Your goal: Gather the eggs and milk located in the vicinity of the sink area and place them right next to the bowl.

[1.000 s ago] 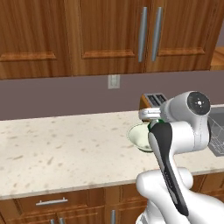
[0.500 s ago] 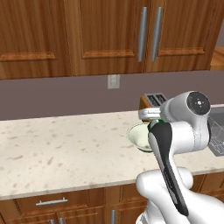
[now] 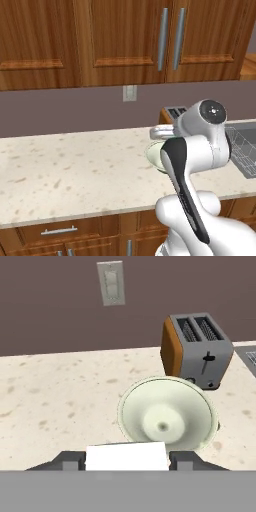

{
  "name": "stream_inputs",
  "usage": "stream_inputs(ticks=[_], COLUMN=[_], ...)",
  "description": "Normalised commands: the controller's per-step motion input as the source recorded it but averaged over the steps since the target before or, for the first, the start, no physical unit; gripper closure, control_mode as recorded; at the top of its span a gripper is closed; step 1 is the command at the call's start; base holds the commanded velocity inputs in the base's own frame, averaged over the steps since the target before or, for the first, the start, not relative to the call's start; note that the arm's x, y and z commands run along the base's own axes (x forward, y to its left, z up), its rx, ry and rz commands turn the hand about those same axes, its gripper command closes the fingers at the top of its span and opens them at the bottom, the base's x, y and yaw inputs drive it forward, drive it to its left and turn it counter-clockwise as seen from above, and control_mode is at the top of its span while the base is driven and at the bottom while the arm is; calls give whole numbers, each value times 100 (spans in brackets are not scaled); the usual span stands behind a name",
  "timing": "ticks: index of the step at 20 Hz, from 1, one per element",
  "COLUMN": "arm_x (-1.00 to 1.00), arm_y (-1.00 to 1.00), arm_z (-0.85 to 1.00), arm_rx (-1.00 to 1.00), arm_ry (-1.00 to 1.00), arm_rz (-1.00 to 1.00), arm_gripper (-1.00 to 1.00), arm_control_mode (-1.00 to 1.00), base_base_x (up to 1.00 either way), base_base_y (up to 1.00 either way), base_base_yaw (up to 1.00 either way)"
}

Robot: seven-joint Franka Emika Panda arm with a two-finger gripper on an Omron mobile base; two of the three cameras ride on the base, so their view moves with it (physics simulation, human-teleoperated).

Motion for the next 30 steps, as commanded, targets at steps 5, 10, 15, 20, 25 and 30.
stream_inputs(ticks=[5, 10, 15, 20, 25, 30], arm_x=[0, 0, 0, 8, 17, 21], arm_y=[37, 35, 28, 17, 8, 0], arm_z=[-19, -37, -44, -30, -17, -10], arm_rx=[0, 0, 0, 0, 0, 0], arm_ry=[9, 1, 0, 0, 0, 1], arm_rz=[0, 0, 0, 0, 0, 0], arm_gripper=[100, 100, 100, 100, 100, 100], arm_control_mode=[-100, -100, -100, -100, -100, -100], base_base_x=[0, 0, 0, 0, 0, 0], base_base_y=[0, 0, 0, 0, 0, 0], base_base_yaw=[0, 0, 0, 0, 0, 0])
